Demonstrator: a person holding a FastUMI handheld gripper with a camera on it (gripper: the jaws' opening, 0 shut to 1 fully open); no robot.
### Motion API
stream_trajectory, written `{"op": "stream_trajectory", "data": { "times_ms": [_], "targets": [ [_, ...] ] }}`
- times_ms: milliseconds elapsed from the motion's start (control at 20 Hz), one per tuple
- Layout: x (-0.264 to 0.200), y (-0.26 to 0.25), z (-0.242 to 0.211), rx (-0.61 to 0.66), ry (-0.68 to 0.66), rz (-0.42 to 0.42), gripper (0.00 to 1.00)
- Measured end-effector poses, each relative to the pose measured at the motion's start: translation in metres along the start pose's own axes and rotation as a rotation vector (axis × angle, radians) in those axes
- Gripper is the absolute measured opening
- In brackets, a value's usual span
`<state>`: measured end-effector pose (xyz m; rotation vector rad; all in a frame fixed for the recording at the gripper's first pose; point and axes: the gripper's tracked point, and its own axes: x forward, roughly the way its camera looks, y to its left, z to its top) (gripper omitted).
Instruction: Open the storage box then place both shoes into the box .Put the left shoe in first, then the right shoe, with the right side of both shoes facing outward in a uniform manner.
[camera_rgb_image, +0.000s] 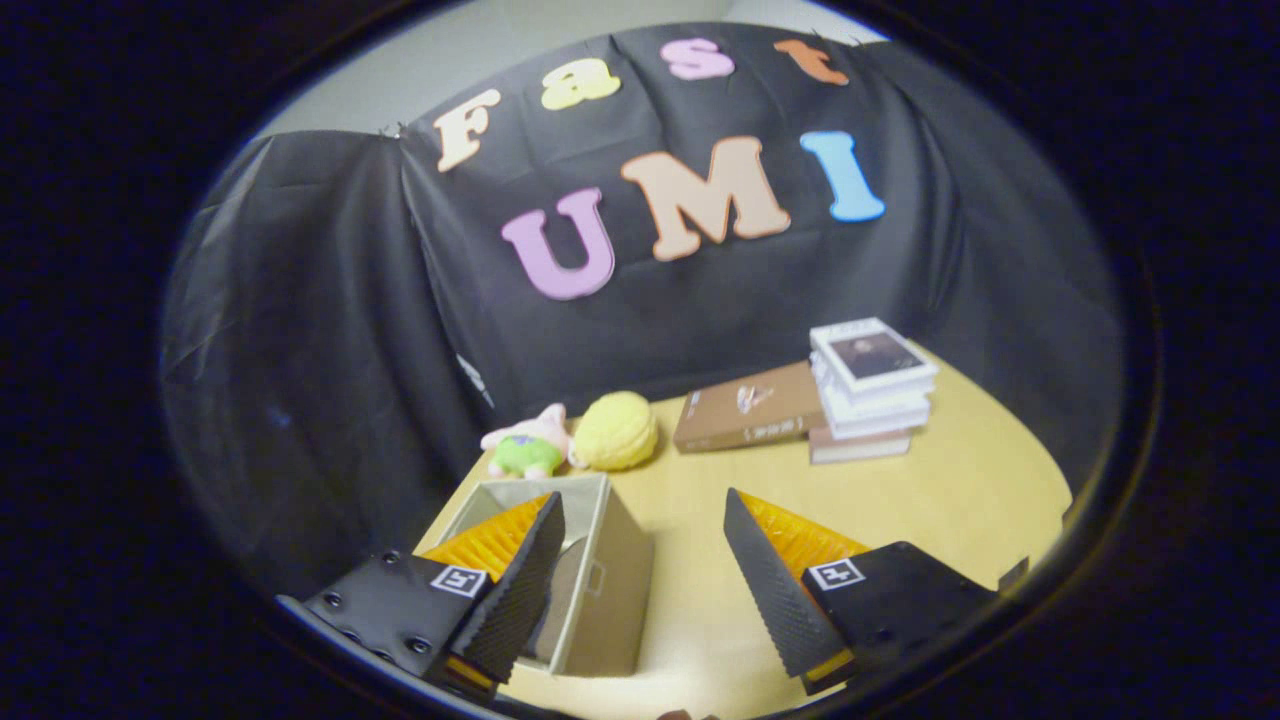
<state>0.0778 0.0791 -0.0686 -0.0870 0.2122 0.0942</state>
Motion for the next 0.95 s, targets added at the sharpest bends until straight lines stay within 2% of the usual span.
{"op": "stream_trajectory", "data": {
  "times_ms": [250,350,650,950],
  "targets": [
    [-0.038,-0.026,0.078,-0.154,-0.346,-0.079,1.00],
    [-0.054,-0.026,0.096,-0.217,-0.434,-0.080,1.00],
    [-0.074,-0.051,0.104,-0.180,-0.459,-0.123,1.00],
    [-0.080,-0.069,0.098,-0.177,-0.426,-0.126,1.00]
  ]
}}
